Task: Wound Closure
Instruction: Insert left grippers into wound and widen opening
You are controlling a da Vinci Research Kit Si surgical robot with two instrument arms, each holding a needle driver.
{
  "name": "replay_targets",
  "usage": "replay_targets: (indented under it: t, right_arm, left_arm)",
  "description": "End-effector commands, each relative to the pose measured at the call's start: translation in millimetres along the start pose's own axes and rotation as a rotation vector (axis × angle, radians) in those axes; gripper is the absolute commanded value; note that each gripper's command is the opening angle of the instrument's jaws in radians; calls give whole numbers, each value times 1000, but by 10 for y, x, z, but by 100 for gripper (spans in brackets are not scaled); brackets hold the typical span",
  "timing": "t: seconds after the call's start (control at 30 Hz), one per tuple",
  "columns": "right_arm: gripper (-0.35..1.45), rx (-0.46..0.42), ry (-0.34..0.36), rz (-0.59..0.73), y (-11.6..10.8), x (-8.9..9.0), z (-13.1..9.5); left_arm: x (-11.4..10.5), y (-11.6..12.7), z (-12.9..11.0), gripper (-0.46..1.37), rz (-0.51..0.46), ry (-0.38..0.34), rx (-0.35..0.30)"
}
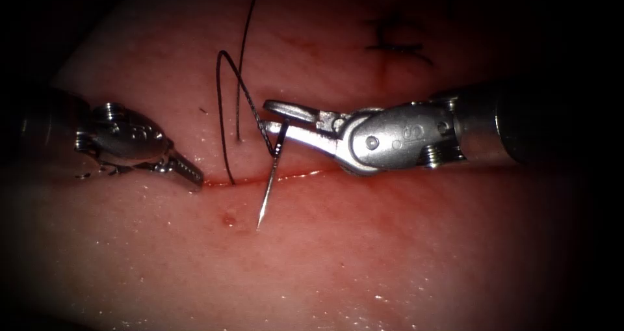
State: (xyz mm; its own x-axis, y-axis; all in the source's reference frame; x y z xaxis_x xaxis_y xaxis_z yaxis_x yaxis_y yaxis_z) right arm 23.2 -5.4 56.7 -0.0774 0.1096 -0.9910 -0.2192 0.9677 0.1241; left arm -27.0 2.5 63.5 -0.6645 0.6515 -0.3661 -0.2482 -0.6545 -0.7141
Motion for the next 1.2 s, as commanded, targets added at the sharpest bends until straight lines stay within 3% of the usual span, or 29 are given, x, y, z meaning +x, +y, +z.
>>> replay_targets:
  t: [0.03,0.2,0.43,0.77,1.2]
  right_arm:
    - [-35,-7,-1,0,0,0,-1]
    - [-35,-10,-3,-1,1,0,-2]
    - [-35,-10,-3,-1,1,0,-2]
    - [-35,-12,-5,0,2,0,-4]
    - [-35,-13,-6,-1,1,1,-4]
  left_arm:
    - [1,3,-2,-33,-4,6,-13]
    - [10,12,-7,-35,15,37,-19]
    - [16,6,13,-35,29,48,-18]
    - [0,-12,41,-35,37,-16,-21]
    - [-4,-36,61,-35,23,-33,-37]
